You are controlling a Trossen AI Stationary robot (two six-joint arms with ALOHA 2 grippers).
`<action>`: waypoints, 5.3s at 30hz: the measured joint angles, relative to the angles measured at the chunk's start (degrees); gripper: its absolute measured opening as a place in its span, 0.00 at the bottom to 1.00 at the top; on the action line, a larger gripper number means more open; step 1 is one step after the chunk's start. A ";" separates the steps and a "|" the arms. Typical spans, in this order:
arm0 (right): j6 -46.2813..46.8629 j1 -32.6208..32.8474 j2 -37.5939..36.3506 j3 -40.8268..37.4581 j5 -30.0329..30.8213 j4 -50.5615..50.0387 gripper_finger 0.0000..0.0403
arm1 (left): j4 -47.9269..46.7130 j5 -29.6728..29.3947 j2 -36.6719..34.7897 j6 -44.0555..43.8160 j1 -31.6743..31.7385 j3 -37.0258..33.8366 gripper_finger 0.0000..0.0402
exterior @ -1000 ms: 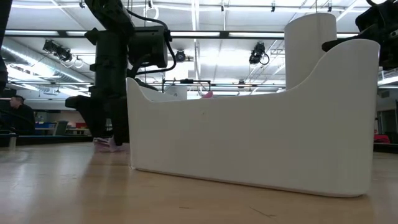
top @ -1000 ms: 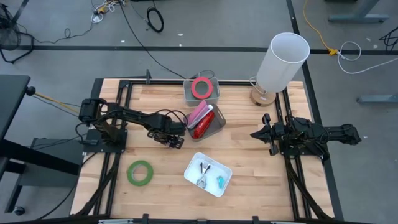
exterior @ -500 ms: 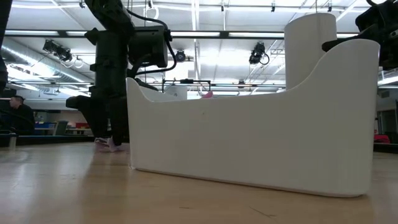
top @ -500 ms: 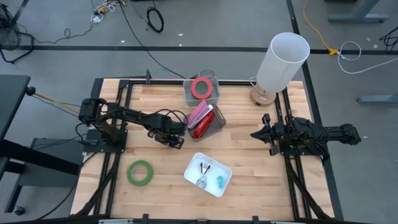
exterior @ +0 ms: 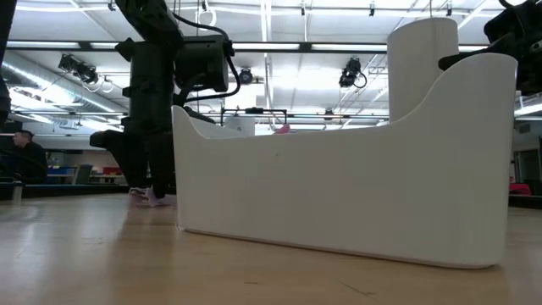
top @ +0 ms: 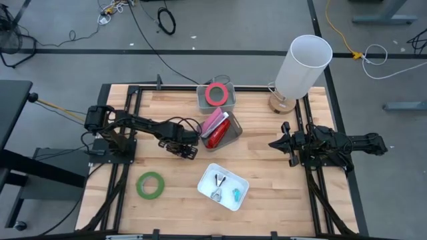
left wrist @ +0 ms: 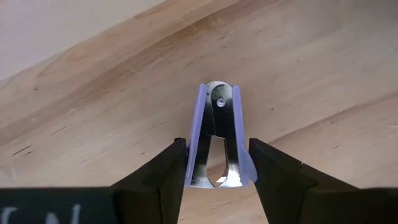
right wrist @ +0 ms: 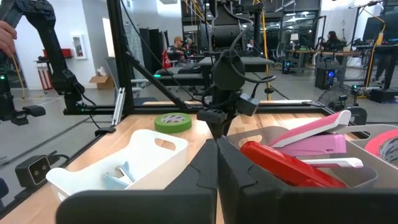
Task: Pick and place Stapler, Stapler remover, tape
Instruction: Put the purple staple remover into the white bin
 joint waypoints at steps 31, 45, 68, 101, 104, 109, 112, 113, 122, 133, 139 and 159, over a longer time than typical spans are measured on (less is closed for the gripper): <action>-0.01 -0.02 0.00 0.00 0.01 -0.02 0.00 | 0.01 1.11 -0.01 -0.16 -0.02 0.00 0.41; -0.01 -0.01 0.00 0.00 0.01 -0.01 0.00 | -0.02 1.05 -0.03 -0.02 0.00 0.02 0.29; -0.02 0.00 0.00 0.00 0.00 0.00 0.00 | -6.95 3.11 -0.03 6.49 -0.02 9.12 0.29; 0.00 0.00 0.00 0.00 0.00 -0.02 0.00 | -6.62 1.37 -0.05 37.28 -4.88 26.99 0.29; -0.01 -0.02 0.00 0.00 0.01 -0.01 0.00 | -3.73 2.66 -0.05 44.86 -6.42 26.99 0.29; -0.02 0.00 0.00 0.00 0.02 -0.02 0.00 | 1.72 5.42 -0.05 53.20 -9.08 26.99 0.29; 0.00 0.01 0.00 0.00 0.02 -0.02 0.00 | 4.19 6.77 -0.05 56.14 -10.39 26.99 0.29; -0.01 0.01 0.00 0.00 0.02 -0.02 0.00 | 4.72 7.18 -0.05 56.43 -10.74 26.99 0.29; -0.02 0.00 0.00 0.00 0.02 0.00 0.00 | 9.04 7.79 0.61 56.63 -12.97 26.98 0.29; -0.02 -0.02 0.00 0.00 0.02 0.12 0.00 | 13.42 9.44 7.30 56.61 -15.41 26.91 0.29; -0.01 -0.02 0.00 0.00 0.01 0.23 0.00 | 17.31 10.81 10.38 56.56 -15.58 26.91 0.29; -0.02 -0.02 0.00 0.00 0.00 0.27 0.00 | 29.44 12.43 11.14 58.00 -16.17 26.95 0.29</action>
